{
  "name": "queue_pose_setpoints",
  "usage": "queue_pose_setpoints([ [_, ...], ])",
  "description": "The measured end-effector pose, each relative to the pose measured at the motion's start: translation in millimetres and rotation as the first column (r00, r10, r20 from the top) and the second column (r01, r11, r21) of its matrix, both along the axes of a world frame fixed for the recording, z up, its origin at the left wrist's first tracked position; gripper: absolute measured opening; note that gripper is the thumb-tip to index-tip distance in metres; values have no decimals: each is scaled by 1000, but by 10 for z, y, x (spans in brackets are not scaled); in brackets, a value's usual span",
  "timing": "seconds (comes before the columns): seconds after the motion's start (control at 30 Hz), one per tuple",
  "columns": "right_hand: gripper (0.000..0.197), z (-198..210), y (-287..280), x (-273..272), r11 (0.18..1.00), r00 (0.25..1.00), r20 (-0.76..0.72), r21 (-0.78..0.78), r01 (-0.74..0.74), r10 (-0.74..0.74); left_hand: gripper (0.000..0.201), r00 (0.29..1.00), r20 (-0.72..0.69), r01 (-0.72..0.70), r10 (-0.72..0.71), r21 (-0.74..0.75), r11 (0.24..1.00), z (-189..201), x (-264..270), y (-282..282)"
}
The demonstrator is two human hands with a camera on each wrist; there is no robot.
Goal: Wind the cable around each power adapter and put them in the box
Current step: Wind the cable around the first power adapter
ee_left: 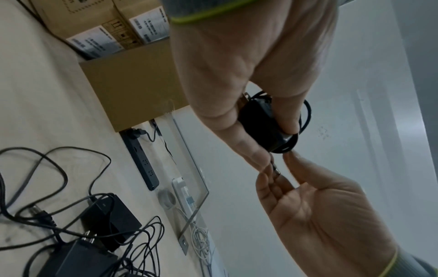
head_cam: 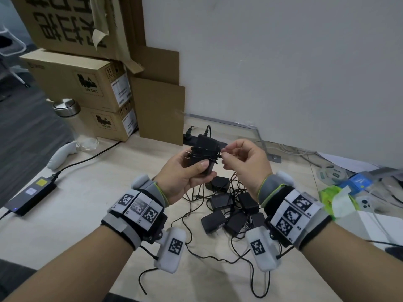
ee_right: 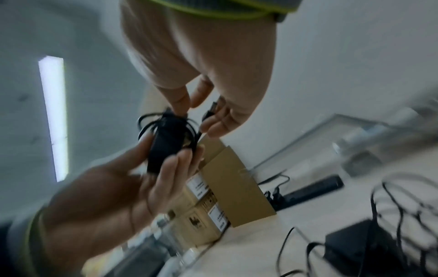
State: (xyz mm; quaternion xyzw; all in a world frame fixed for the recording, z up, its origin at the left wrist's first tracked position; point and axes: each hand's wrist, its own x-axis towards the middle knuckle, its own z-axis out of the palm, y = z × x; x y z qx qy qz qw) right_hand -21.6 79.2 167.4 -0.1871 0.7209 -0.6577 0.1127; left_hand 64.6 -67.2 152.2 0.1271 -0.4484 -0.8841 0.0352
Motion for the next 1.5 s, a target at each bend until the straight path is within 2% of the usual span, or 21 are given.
queue_pose_setpoints([
  [0.1,22,-25,-41,26,996,983,-183,81,31,-16,44,1000,8,-14,13,32,999,1,-11,18],
  [0.3,26,1,-58,24,987,960,-273,157,-23,66,44,1000,25,-13,12,25,1000,24,0,10],
  [0.43,26,-44,-72,27,965,924,-361,259,-26,122,57,996,65,57,-59,27,998,28,20,6],
  [0.57,26,-72,-94,97,977,917,-399,201,77,9,57,995,45,87,-89,38,995,50,18,32],
  [0.7,13,-97,-118,96,962,895,-441,211,175,-66,58,1000,15,22,-23,47,999,42,-2,113],
  [0.8,17,-45,-100,51,941,908,-416,282,189,-57,60,1000,4,-25,25,0,1000,17,-3,155],
  [0.9,19,3,-104,14,925,952,-282,316,209,-119,51,998,11,-57,58,-53,997,-9,-20,168],
  [1.03,7,49,-137,3,947,981,-35,257,195,-193,41,998,9,-68,70,-148,987,-31,-26,186],
  [1.1,12,74,-120,6,958,979,54,224,182,-198,40,997,7,-76,78,-189,979,-16,-20,188],
  [1.17,9,100,-93,13,972,979,107,182,151,-172,40,997,9,-77,81,-226,971,-3,-19,193],
  [1.23,14,130,-80,26,981,985,111,154,116,-134,39,998,5,-65,68,-241,968,7,-17,199],
  [1.3,23,126,-76,26,974,992,38,201,107,-117,41,998,1,-59,61,-234,970,16,-20,207],
  [1.5,7,89,-69,36,874,975,-185,444,195,-124,37,997,-10,-80,79,-152,985,23,-49,245],
])
